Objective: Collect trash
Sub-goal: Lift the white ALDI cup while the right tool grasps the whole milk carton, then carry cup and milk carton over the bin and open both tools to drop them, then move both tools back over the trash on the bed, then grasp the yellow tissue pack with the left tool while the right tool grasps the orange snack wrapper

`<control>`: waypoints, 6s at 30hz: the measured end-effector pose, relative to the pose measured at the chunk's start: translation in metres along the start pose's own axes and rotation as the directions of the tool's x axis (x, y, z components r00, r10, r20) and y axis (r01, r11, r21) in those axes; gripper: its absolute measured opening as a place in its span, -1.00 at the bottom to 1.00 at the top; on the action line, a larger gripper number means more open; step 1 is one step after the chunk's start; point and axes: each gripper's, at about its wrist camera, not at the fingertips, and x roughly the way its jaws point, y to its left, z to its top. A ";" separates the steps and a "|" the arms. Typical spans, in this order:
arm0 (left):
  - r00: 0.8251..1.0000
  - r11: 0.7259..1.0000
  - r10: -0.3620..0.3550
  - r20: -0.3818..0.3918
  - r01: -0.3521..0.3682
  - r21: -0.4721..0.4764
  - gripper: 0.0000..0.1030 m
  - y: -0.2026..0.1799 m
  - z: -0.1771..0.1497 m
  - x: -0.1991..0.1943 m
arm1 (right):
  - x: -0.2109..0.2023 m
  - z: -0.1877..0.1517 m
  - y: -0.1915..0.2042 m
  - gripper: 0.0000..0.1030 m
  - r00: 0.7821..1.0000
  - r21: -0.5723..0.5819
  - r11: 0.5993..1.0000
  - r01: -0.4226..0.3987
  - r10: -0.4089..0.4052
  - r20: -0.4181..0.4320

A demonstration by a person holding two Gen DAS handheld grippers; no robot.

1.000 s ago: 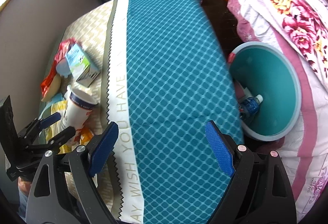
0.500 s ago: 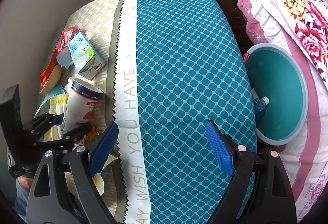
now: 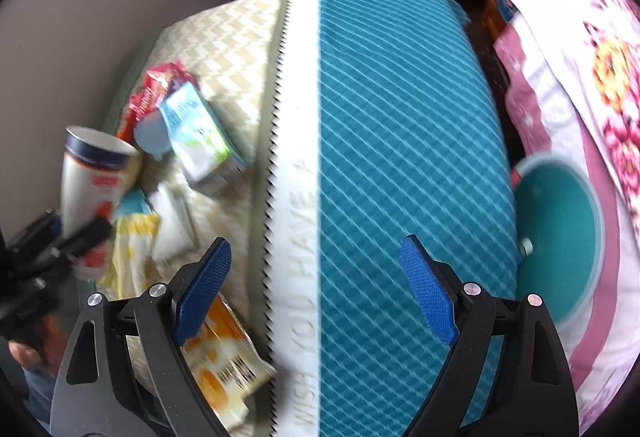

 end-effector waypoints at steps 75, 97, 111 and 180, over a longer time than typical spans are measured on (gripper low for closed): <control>0.945 0.870 0.006 -0.327 0.157 0.468 -0.04 -0.350 -0.010 0.198 | -0.090 -0.124 -0.308 -0.02 0.943 0.517 0.840 -0.166 -0.018 0.332; 0.947 0.888 0.014 -0.321 0.136 0.440 0.55 -0.346 -0.008 0.193 | -0.073 -0.135 -0.323 -0.01 0.959 0.552 0.822 -0.139 -0.027 0.281; 0.949 0.912 -0.023 -0.314 0.149 0.383 0.56 -0.323 -0.008 0.160 | -0.072 -0.129 -0.309 0.43 0.971 0.574 0.815 -0.084 -0.062 0.230; 0.983 0.989 0.041 -0.182 -0.066 -0.133 0.78 0.026 -0.098 0.020 | 0.054 -0.100 0.083 -0.56 0.982 -0.118 0.987 -0.112 0.092 -0.163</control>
